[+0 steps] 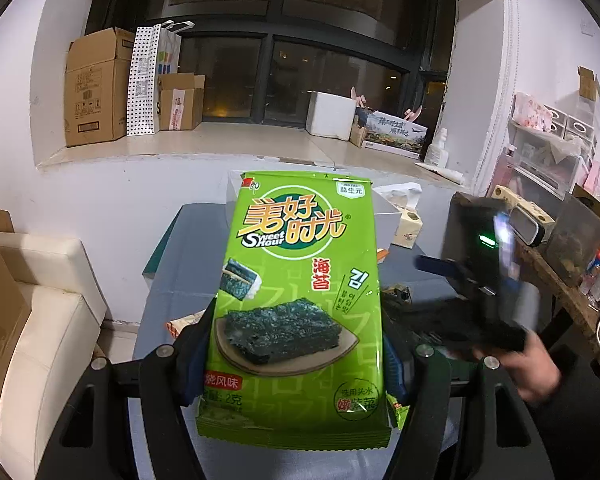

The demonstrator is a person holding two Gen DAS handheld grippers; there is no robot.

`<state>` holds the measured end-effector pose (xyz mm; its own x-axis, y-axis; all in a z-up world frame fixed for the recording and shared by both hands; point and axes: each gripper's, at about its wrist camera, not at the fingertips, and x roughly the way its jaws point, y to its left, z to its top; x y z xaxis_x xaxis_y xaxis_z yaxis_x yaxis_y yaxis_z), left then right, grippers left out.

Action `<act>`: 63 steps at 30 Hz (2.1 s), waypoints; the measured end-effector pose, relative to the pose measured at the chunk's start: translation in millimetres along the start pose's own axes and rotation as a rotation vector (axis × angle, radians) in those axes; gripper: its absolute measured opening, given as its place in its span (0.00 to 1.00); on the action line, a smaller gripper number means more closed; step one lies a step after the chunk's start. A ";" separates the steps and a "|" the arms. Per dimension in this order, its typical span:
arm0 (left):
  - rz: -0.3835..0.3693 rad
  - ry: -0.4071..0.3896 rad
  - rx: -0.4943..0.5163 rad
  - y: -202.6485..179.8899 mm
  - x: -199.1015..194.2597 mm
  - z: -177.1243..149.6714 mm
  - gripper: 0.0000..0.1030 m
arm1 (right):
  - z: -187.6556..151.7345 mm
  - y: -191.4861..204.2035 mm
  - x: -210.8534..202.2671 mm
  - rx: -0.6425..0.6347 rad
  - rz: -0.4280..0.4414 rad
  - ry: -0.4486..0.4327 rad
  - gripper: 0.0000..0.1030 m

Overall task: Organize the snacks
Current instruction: 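Carry the seaweed pack into the white box with the left gripper while the right gripper grasps a white-orange bag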

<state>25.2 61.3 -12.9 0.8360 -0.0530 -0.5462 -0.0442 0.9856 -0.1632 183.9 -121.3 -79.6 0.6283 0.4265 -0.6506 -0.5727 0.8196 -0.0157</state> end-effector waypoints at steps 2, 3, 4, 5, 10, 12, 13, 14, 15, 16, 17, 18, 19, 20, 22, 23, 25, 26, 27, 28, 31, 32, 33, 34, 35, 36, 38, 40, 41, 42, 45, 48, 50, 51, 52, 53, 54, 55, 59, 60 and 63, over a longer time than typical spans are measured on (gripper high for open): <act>-0.001 0.002 0.001 1.5 1.2 -0.5 0.70 | 9.1 -0.8 16.7 0.009 0.014 0.007 1.00; -0.001 0.000 -0.001 3.0 -0.3 -1.8 0.70 | 13.7 -0.5 25.0 0.005 0.010 0.012 1.00; -0.001 0.000 -0.004 4.7 0.3 -2.0 0.70 | 16.3 0.6 30.6 0.000 0.011 0.016 1.00; 0.000 0.002 -0.006 5.6 0.9 -2.7 0.70 | 20.2 0.9 39.3 -0.004 0.014 0.029 1.00; 0.005 0.007 -0.020 11.4 2.4 -5.6 0.70 | 30.5 -4.6 48.9 0.043 0.139 0.037 0.60; 0.003 0.005 -0.023 13.5 2.3 -6.1 0.71 | 32.6 -4.7 39.5 0.032 0.141 0.022 0.54; 0.000 0.003 -0.025 14.2 2.5 -5.9 0.71 | 32.9 -5.4 35.3 0.032 0.137 0.013 0.52; 0.000 0.001 -0.025 14.3 2.8 -5.8 0.70 | 32.6 -6.5 31.0 0.034 0.137 0.007 0.51; -0.003 0.000 -0.024 13.8 3.2 -5.5 0.70 | 32.5 -9.8 25.1 0.046 0.145 0.003 0.48; -0.007 -0.001 -0.023 12.7 3.6 -5.1 0.71 | 32.5 -12.7 19.1 0.057 0.154 -0.010 0.45; -0.011 -0.003 -0.022 11.2 4.3 -4.5 0.71 | 31.8 -16.8 10.0 0.065 0.160 -0.028 0.44; -0.015 -0.006 -0.018 9.6 5.4 -3.6 0.71 | 31.5 -20.8 1.4 0.075 0.164 -0.050 0.42; -0.019 -0.006 -0.012 7.9 7.4 -2.1 0.71 | 33.1 -24.9 -2.8 0.087 0.172 -0.064 0.41; -0.021 -0.005 -0.007 7.2 9.0 -1.2 0.71 | 32.7 -29.4 -10.0 0.099 0.182 -0.075 0.41; -0.028 -0.004 0.001 3.8 14.3 2.9 0.71 | 34.0 -35.1 -20.3 0.105 0.189 -0.094 0.40; -0.031 -0.004 0.006 2.7 16.2 5.2 0.71 | 34.4 -38.4 -26.7 0.107 0.195 -0.103 0.40; -0.035 -0.009 0.014 -0.2 19.8 11.0 0.71 | 37.3 -43.6 -38.2 0.119 0.196 -0.126 0.40; -0.040 -0.010 0.017 -1.1 21.3 14.0 0.71 | 39.2 -45.7 -44.5 0.123 0.201 -0.145 0.40; -0.043 -0.011 0.024 -2.7 23.6 18.2 0.71 | 41.7 -48.9 -54.0 0.127 0.208 -0.173 0.40; -0.042 -0.016 0.031 -4.3 26.1 23.0 0.71 | 44.1 -49.5 -58.7 0.127 0.208 -0.187 0.40; -0.054 -0.025 0.040 -6.2 40.5 47.2 0.71 | 58.6 -53.7 -73.3 0.119 0.195 -0.232 0.40; -0.059 -0.030 0.038 -5.9 44.7 54.9 0.71 | 65.4 -56.8 -76.0 0.121 0.189 -0.247 0.40; -0.063 -0.032 0.036 -5.6 52.2 66.1 0.71 | 73.6 -60.5 -78.2 0.123 0.184 -0.261 0.40; -0.061 -0.033 0.028 -4.9 59.8 76.9 0.71 | 79.1 -64.2 -79.5 0.127 0.179 -0.274 0.40; -0.061 -0.035 0.024 -4.5 65.8 85.8 0.71 | 88.2 -69.3 -79.9 0.132 0.170 -0.291 0.40; -0.062 -0.038 0.023 -4.6 73.8 96.3 0.71 | 97.0 -75.1 -78.5 0.139 0.158 -0.303 0.40; -0.050 -0.036 0.026 -5.2 95.5 117.9 0.71 | 112.7 -85.0 -69.0 0.166 0.149 -0.305 0.40; -0.026 -0.023 0.029 -4.7 120.4 135.7 0.71 | 126.5 -95.8 -54.4 0.195 0.143 -0.297 0.40; -0.018 -0.009 0.021 -2.5 136.4 144.2 0.71 | 134.0 -101.7 -43.0 0.210 0.137 -0.278 0.40; -0.018 0.007 0.006 0.6 150.8 150.3 0.71 | 139.4 -107.7 -32.3 0.225 0.130 -0.261 0.40; 0.019 0.070 -0.028 7.2 199.3 162.9 0.71 | 150.7 -121.3 0.5 0.248 0.100 -0.211 0.40; 0.062 0.123 0.003 3.5 239.8 166.3 0.71 | 153.7 -137.1 22.4 0.279 0.057 -0.176 0.41; 0.063 0.150 0.001 3.7 257.8 165.6 0.72 | 156.2 -145.1 34.8 0.291 0.047 -0.145 0.43; 0.066 0.171 0.004 3.4 267.8 165.5 0.79 | 157.1 -148.6 41.2 0.295 0.032 -0.127 0.47; 0.082 0.183 0.007 4.0 274.1 164.4 0.97 | 158.0 -151.4 48.1 0.302 0.018 -0.097 0.58; 0.114 0.182 0.010 5.3 279.8 163.7 1.00 | 158.6 -152.9 53.3 0.304 0.012 -0.073 0.64; 0.138 0.156 0.008 7.5 281.4 162.8 1.00 | 158.0 -153.9 54.5 0.306 0.001 -0.071 0.85; 0.152 0.142 0.002 9.3 281.1 161.1 1.00 | 157.4 -154.8 53.5 0.307 -0.014 -0.084 0.98; 0.142 0.136 -0.006 14.3 276.5 155.0 1.00 | 155.0 -154.3 45.8 0.295 -0.024 -0.086 1.00; 0.129 0.130 -0.010 16.7 272.6 154.6 1.00 | 154.4 -152.6 42.7 0.287 -0.024 -0.093 1.00; 0.101 0.104 -0.012 17.4 256.0 151.9 1.00 | 154.3 -146.3 32.8 0.269 -0.030 -0.117 1.00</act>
<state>321.5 89.3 -30.8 0.7659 0.0296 -0.6422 -0.1323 0.9848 -0.1124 369.5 -168.2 18.5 0.7080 0.4293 -0.5607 -0.4030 0.8976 0.1784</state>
